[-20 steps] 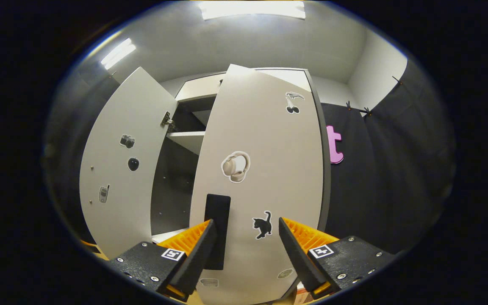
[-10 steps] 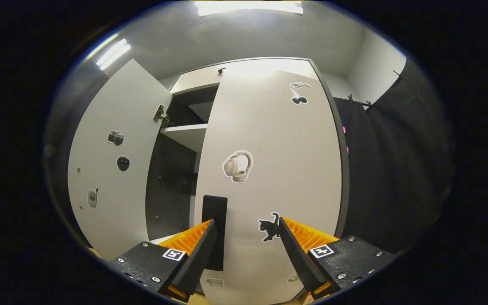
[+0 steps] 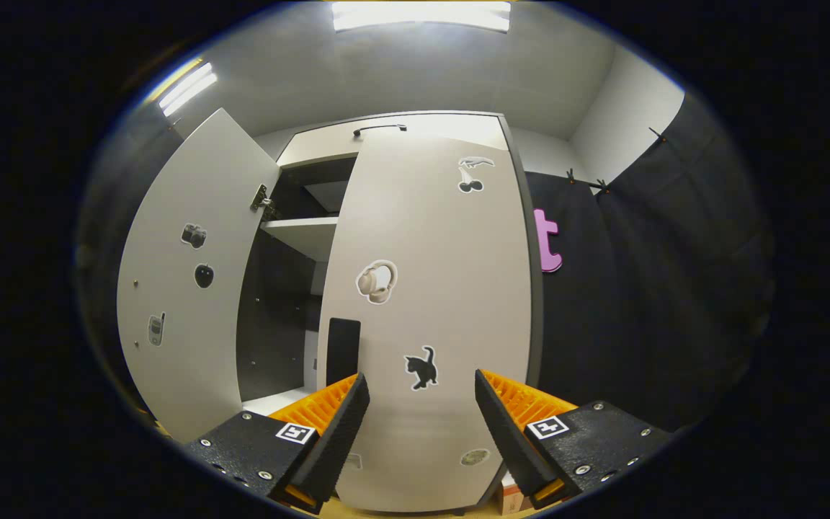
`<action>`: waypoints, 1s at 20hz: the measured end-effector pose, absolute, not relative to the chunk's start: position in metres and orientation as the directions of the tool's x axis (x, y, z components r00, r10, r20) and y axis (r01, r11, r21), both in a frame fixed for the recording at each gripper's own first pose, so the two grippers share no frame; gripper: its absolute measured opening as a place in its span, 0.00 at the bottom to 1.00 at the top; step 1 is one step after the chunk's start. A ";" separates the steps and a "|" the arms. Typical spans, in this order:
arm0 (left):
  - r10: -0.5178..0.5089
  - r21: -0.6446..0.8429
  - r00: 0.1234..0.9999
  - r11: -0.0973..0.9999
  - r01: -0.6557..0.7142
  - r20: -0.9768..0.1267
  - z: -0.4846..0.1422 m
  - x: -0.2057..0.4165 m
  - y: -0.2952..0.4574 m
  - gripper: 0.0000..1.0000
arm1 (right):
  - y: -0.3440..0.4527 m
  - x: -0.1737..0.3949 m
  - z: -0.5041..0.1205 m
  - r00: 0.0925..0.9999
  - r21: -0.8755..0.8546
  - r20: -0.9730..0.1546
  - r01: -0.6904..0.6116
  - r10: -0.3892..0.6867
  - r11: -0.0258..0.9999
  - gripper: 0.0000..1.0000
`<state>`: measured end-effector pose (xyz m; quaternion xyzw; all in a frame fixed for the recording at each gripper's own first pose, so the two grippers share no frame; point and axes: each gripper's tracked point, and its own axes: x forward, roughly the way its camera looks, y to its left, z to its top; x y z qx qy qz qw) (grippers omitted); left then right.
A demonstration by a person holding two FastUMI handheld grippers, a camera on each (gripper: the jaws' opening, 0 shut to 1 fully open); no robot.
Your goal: Grab one shoe with the right hand and put it into the shoe cabinet, grab the other shoe with the left hand and put it into the shoe cabinet; then close the right door with the right hand and the left door with the left hand.
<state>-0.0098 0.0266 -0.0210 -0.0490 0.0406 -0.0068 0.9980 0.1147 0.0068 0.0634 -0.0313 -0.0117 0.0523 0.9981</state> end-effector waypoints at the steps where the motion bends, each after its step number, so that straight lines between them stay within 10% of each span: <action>1: -0.027 -0.110 0.997 0.994 0.020 -0.067 -0.010 0.002 0.026 0.96 | 0.001 0.098 0.055 0.996 -0.051 0.012 -0.084 0.085 0.995 0.91; 9: 0.002 -0.196 1.000 0.981 -0.005 -0.018 0.046 0.013 0.045 0.97 | -0.027 -0.027 -0.016 0.999 0.009 -0.018 0.031 -0.031 0.999 0.92; 20: 0.363 -0.137 0.932 0.922 -0.362 -0.013 0.100 0.011 0.237 0.96 | -0.029 -0.048 -0.051 0.997 0.006 -0.077 -0.022 0.023 1.000 0.92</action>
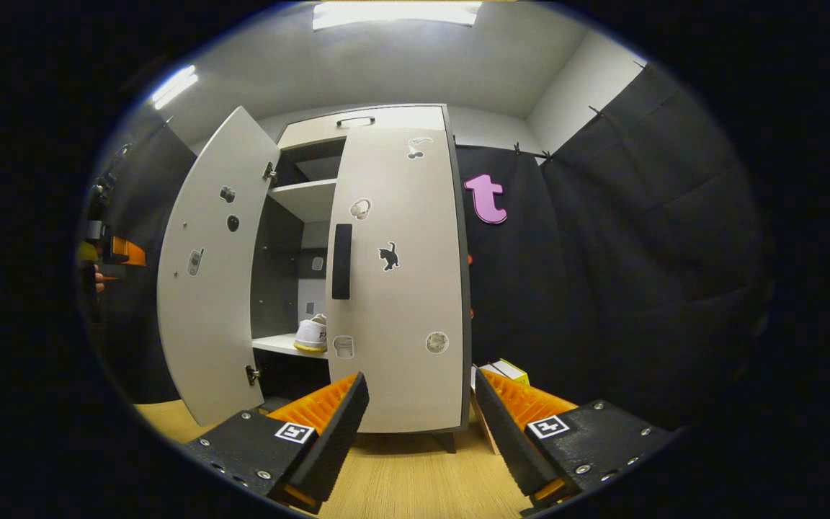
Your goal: Grab one shoe with the right hand and put it into the shoe cabinet, grab the other shoe with the left hand and put it into the shoe cabinet; then close the right door with the right hand and the left door with the left hand.
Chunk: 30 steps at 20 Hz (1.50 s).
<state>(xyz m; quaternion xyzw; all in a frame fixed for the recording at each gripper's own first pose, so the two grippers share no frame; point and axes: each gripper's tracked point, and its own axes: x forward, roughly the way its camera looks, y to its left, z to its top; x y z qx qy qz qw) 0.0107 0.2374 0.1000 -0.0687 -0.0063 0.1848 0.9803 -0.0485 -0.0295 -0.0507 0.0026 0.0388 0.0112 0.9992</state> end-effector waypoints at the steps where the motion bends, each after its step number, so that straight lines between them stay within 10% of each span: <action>1: 0.371 -0.113 0.929 0.922 -0.370 -0.013 0.101 0.021 0.248 0.97 | -0.028 -0.050 -0.053 0.996 0.002 -0.087 -0.032 0.032 0.999 0.92; 18: 0.265 -0.170 0.964 0.952 -0.255 0.035 0.103 0.078 0.221 0.92 | -0.038 -0.054 -0.045 0.996 -0.009 -0.085 -0.024 0.023 1.000 0.92; 30: -0.047 -0.147 0.999 0.988 0.049 0.017 0.096 0.122 0.074 0.93 | -0.066 -0.065 -0.033 0.996 -0.020 -0.073 0.056 -0.057 0.998 0.92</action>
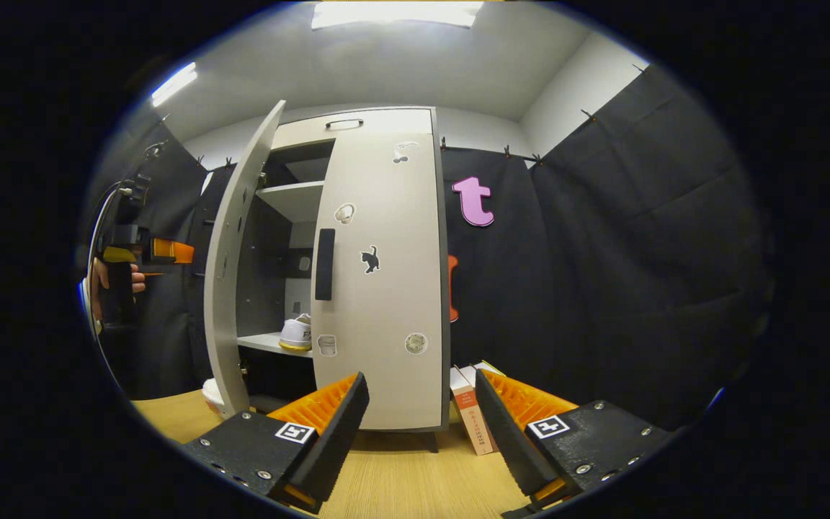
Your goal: Grab one shoe with the right hand and put it into the shoe cabinet, grab the other shoe with the left hand and put it into the shoe cabinet; then close the right door with the right hand and the left door with the left hand.
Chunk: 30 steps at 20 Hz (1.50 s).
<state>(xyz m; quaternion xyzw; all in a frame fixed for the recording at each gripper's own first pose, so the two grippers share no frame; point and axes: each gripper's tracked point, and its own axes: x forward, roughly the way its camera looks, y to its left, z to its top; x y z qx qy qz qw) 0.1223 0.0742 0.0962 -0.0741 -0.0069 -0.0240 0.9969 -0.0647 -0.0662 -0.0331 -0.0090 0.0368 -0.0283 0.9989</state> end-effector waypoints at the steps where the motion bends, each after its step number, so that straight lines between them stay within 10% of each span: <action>1: -0.056 -0.158 0.998 0.986 0.059 0.024 0.098 0.127 0.067 0.99 | -0.069 -0.066 -0.033 0.995 -0.023 -0.075 0.066 -0.067 0.998 0.92; 30: -0.231 -0.097 0.972 0.970 0.225 -0.054 0.071 0.189 -0.028 0.95 | -0.110 -0.062 -0.037 0.977 -0.053 -0.092 0.190 -0.194 0.980 0.92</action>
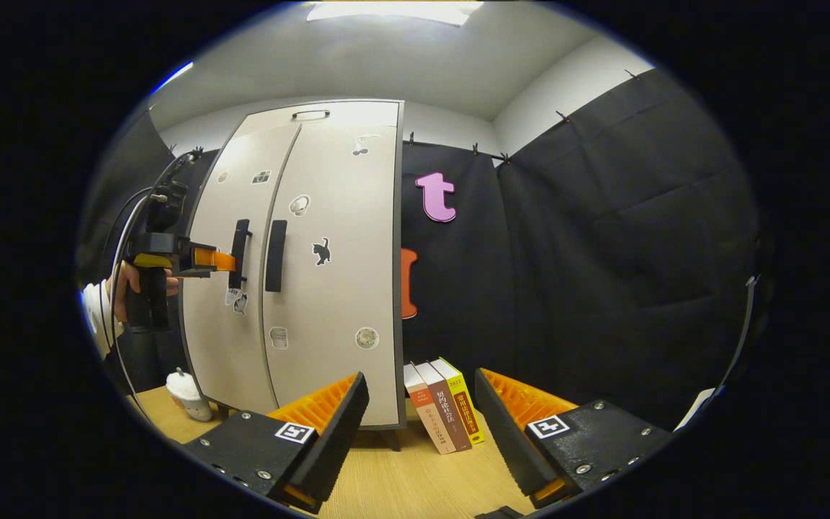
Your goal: Grab one shoe with the right hand and put it into the shoe cabinet, grab the other shoe with the left hand and put it into the shoe cabinet; then close the right door with the right hand and the left door with the left hand.
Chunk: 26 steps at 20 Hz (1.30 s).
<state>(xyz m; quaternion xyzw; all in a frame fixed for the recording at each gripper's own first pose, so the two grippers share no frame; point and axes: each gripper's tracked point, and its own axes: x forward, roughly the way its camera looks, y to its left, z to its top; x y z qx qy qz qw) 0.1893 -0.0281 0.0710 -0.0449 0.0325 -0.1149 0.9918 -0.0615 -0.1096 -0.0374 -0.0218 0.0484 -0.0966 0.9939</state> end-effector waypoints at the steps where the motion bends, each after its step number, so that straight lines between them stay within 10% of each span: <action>1: -0.231 -0.092 0.971 0.970 0.225 -0.055 0.070 0.191 -0.028 0.95 | -0.109 -0.060 -0.037 0.978 -0.052 -0.090 0.186 -0.190 0.981 0.92; 26: -0.196 -0.046 0.980 0.979 0.197 0.031 0.044 0.089 -0.016 0.96 | -0.049 -0.040 -0.011 0.994 -0.063 -0.080 0.075 -0.080 0.995 0.92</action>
